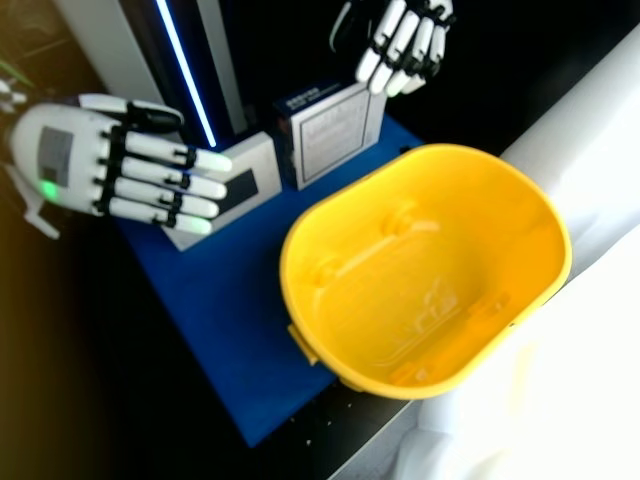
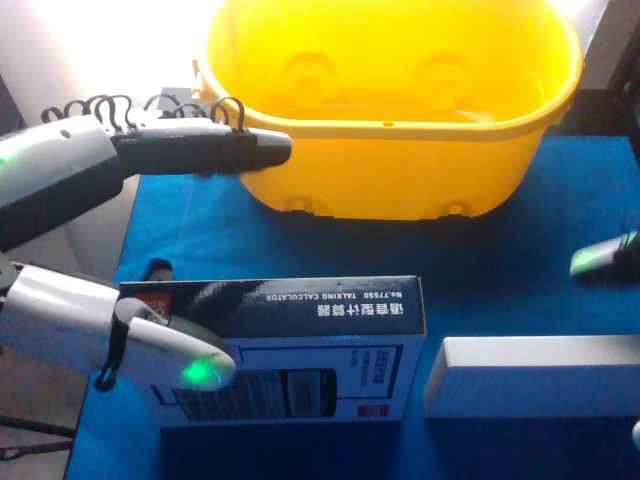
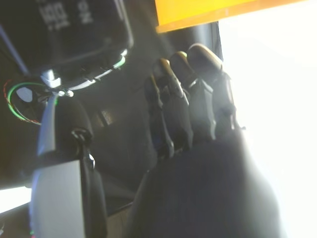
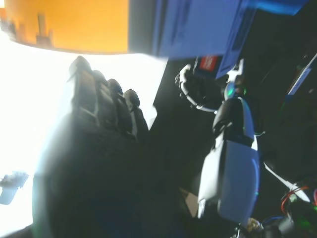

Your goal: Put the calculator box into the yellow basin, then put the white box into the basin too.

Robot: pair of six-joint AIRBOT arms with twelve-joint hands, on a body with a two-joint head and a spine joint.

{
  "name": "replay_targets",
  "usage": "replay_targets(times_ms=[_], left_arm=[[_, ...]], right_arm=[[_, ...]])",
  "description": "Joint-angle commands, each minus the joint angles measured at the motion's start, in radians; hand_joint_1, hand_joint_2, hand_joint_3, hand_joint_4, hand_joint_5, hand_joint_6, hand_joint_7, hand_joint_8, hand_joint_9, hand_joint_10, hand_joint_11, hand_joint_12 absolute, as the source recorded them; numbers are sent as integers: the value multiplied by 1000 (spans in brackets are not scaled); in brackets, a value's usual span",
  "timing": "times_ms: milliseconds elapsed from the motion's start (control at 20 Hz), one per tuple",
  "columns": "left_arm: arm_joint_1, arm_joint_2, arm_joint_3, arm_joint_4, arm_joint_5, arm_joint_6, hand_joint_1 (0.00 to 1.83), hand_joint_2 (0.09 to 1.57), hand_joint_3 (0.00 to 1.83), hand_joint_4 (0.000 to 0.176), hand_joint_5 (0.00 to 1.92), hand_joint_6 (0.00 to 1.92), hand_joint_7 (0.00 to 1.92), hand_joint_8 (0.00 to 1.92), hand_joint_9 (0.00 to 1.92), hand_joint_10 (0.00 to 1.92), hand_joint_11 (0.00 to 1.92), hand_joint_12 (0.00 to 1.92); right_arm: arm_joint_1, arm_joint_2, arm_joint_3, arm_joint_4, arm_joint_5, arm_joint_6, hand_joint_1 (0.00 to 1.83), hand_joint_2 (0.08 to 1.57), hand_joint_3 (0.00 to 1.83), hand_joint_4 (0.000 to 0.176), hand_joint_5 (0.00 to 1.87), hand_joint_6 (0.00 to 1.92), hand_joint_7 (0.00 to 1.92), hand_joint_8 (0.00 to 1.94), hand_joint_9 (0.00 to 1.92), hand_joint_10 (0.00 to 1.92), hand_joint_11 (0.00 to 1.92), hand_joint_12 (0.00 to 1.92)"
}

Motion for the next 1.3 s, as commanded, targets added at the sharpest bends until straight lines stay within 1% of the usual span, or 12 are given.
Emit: replay_targets(times_ms=[0, 250, 500, 750, 800, 850, 950, 1000, 1050, 1100, 1150, 1250], left_arm=[[-18, -9, 3, -16, -106, -7, 690, 735, 0, 0, 304, 4, 307, 1, 281, 18, 0, 819], [-18, -58, 31, -15, -50, -13, 696, 754, 9, 0, 298, 6, 313, 8, 273, 7, 1, 666], [-6, -140, 89, -13, 36, -37, 725, 802, 13, 0, 364, 6, 375, 9, 372, 11, 0, 1010], [54, -191, 137, -13, 86, -98, 634, 851, 15, 0, 435, 19, 426, 13, 400, 20, 0, 1237], [54, -191, 137, -13, 86, -98, 662, 908, 12, 0, 494, 23, 463, 12, 423, 24, 0, 1283], [55, -191, 138, -13, 87, -98, 715, 949, 14, 0, 545, 32, 489, 14, 450, 32, 0, 1349], [56, -193, 139, -13, 92, -98, 923, 1059, 11, 0, 746, 65, 639, 32, 611, 84, 229, 1384], [56, -194, 140, -13, 95, -98, 1101, 1167, 0, 0, 846, 909, 872, 100, 837, 208, 490, 1314], [57, -195, 142, -13, 99, -98, 1169, 1180, 0, 0, 830, 1139, 879, 960, 942, 305, 580, 1362], [57, -195, 142, -13, 100, -98, 1322, 1169, 0, 0, 815, 1151, 861, 1129, 874, 1117, 697, 1413], [57, -195, 142, -12, 102, -98, 1347, 1174, 2, 0, 827, 1168, 837, 1200, 808, 1329, 642, 1493], [57, -196, 144, -10, 106, -98, 1351, 1183, 0, 0, 858, 1094, 807, 1307, 760, 1421, 592, 1610]], right_arm=[[3, -3, 3, -24, -106, 10, 671, 841, 5, 0, 582, 97, 598, 98, 497, 331, 86, 1266], [3, -44, 42, 21, -59, 9, 615, 830, 0, 0, 606, 53, 638, 59, 495, 409, 92, 1337], [11, -96, 92, 62, 2, 9, 693, 887, 1, 0, 615, 42, 664, 63, 459, 559, 98, 1337], [44, -150, 120, 65, 55, 9, 1183, 1039, 13, 0, 857, 148, 880, 166, 630, 732, 338, 1439], [44, -150, 120, 65, 55, 9, 1202, 1118, 17, 0, 897, 911, 918, 901, 744, 798, 503, 1452], [44, -150, 120, 65, 55, 9, 1325, 1159, 8, 0, 836, 1143, 848, 1098, 810, 1246, 619, 1505], [44, -150, 120, 65, 55, 9, 1365, 1155, 0, 0, 823, 1142, 858, 1124, 914, 1306, 840, 1483], [44, -150, 120, 65, 55, 9, 1367, 1153, 0, 0, 825, 1157, 874, 1099, 906, 1312, 831, 1478], [44, -150, 120, 65, 55, 9, 1366, 1153, 0, 0, 833, 1176, 873, 1085, 900, 1305, 813, 1473], [44, -150, 121, 65, 55, 9, 1366, 1152, 0, 0, 851, 1145, 871, 1103, 881, 1324, 779, 1499], [44, -150, 121, 65, 55, 9, 1363, 1159, 2, 0, 850, 1146, 859, 1141, 851, 1349, 737, 1524], [44, -150, 121, 65, 55, 9, 1362, 1160, 1, 0, 868, 1084, 843, 1182, 850, 1371, 760, 1548]])
